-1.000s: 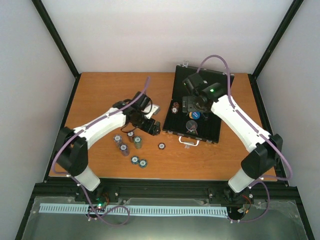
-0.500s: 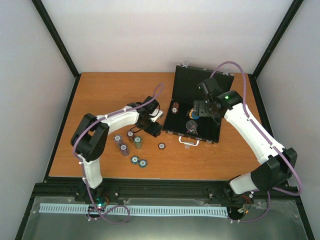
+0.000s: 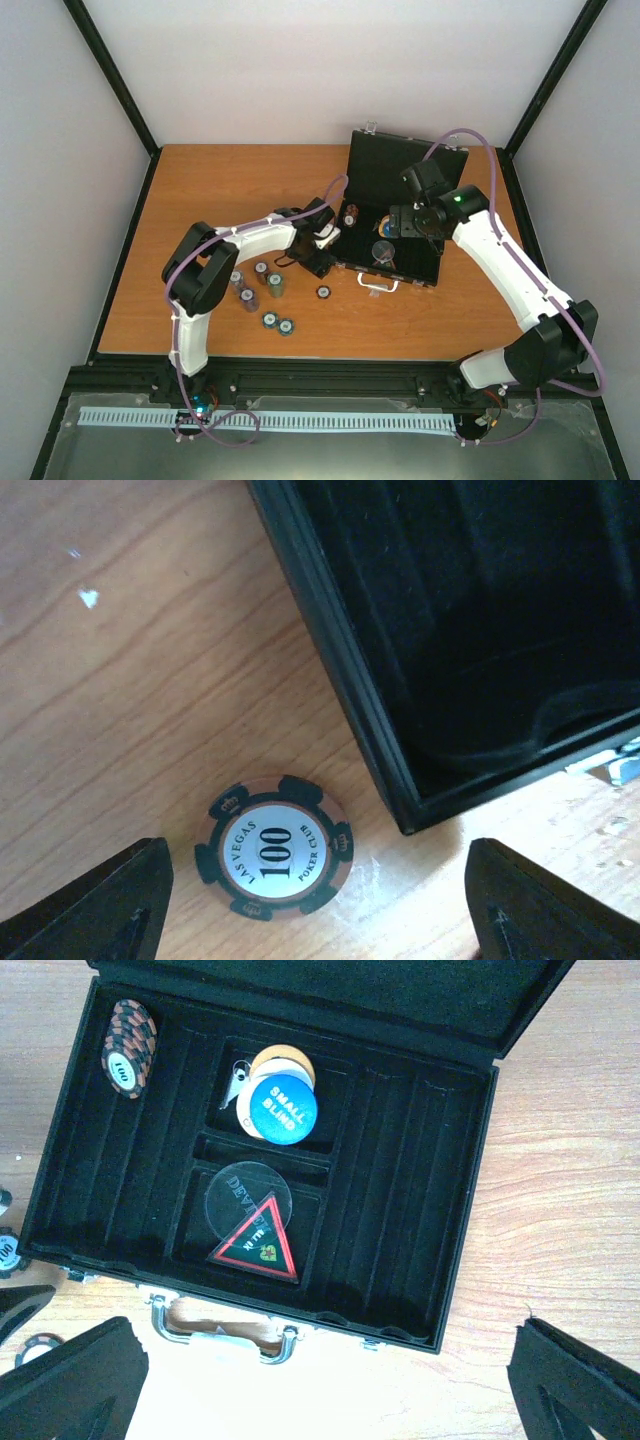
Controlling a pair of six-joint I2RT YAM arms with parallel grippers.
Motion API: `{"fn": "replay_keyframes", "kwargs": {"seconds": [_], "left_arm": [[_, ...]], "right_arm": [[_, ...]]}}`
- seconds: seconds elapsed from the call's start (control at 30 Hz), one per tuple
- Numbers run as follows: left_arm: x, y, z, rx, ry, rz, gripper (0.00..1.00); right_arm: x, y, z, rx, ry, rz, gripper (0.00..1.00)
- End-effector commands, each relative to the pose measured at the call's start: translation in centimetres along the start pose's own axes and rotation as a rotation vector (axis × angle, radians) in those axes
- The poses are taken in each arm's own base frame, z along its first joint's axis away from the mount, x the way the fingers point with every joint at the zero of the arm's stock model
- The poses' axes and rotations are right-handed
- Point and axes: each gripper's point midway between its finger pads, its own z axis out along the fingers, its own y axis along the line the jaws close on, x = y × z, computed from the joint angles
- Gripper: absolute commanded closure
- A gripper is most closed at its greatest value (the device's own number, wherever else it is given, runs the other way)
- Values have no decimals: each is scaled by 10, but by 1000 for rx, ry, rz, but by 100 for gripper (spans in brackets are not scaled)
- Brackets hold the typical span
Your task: Pack up texas hold em set
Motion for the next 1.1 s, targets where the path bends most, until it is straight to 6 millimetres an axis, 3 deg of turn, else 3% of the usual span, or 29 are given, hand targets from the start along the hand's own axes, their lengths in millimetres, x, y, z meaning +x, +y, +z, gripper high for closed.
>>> {"fn": "replay_keyframes", "kwargs": {"seconds": [0.0,0.27,0.4,0.63,0.8,1.07], "left_arm": [[-3,2,6,-30,12,-10,18],[3,3,16,-37,45,-9,22],[5,4,17,-37,56,-4,32],[9,2,17,-31,67,-5,40],[13,2,16,-30,67,-9,59],[16,3,17,-30,76,-15,79]], "right_arm": [[-3,-5,-8,-15,-32,-2,0],[5,-7,-7,-32,-19,-6,0],[7,-8,-6,-34,-15,-8,0],[10,-9,-4,-30,-9,-11,0],[11,-9,-2,-26,-5,-10,0],[14,-10,0,-27,3,-6,0]]}}
